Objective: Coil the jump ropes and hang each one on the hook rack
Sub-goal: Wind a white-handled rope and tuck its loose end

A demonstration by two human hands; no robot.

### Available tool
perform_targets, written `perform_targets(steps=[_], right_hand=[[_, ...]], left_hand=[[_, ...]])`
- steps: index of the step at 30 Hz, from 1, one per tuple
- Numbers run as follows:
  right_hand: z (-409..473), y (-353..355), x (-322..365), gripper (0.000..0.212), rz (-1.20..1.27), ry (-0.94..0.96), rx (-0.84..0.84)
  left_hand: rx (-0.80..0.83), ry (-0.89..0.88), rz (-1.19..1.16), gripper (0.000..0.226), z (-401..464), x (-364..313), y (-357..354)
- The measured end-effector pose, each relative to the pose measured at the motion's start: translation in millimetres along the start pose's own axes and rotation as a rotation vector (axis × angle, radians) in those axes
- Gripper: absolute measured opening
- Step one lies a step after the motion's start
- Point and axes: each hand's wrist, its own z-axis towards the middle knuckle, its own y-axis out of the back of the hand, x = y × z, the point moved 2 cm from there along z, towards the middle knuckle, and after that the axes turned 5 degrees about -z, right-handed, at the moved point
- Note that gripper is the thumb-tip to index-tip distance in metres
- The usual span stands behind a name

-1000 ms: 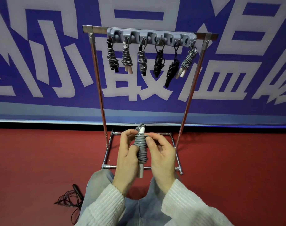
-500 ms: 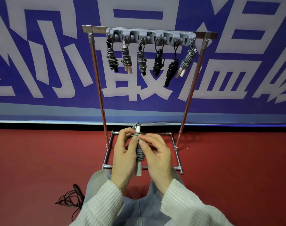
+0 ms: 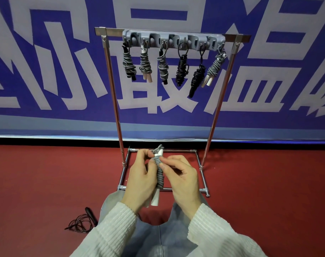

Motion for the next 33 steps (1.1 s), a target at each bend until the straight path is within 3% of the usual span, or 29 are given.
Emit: perform_targets(steps=[7, 11, 13, 18, 25, 30, 33], right_hand=[[-1, 4, -10, 0.034, -0.109, 0.025, 0.116], [-1, 9, -11, 0.026, -0.299, 0.203, 0.101], [-1, 9, -14, 0.026, -0.343, 0.207, 0.099], [9, 1, -15, 0.035, 0.142, -0.276, 0.162], [12, 3, -12, 0.020, 0.110, -0.259, 0.167], [16, 5, -17, 0.024, 0.064, -0.223, 0.070], [21, 6, -20, 0.024, 0.042, -0.222, 0.050]], left_hand=[[-0.014, -0.083, 0.211, 0.018, -5, -2, 2], [0.019, -0.074, 0.259, 0.014, -7, 5, -3], [-0.031, -0.047, 0.216, 0.015, -9, 6, -3], [-0.224, -0.033, 0.071, 0.016, -10, 0, 3], [-0.198, 0.033, -0.125, 0.015, -9, 13, -2], [-0.116, 0.375, -0.458, 0.015, 0, 27, -12], [-0.068, 0.351, -0.380, 0.012, 4, 26, -11]])
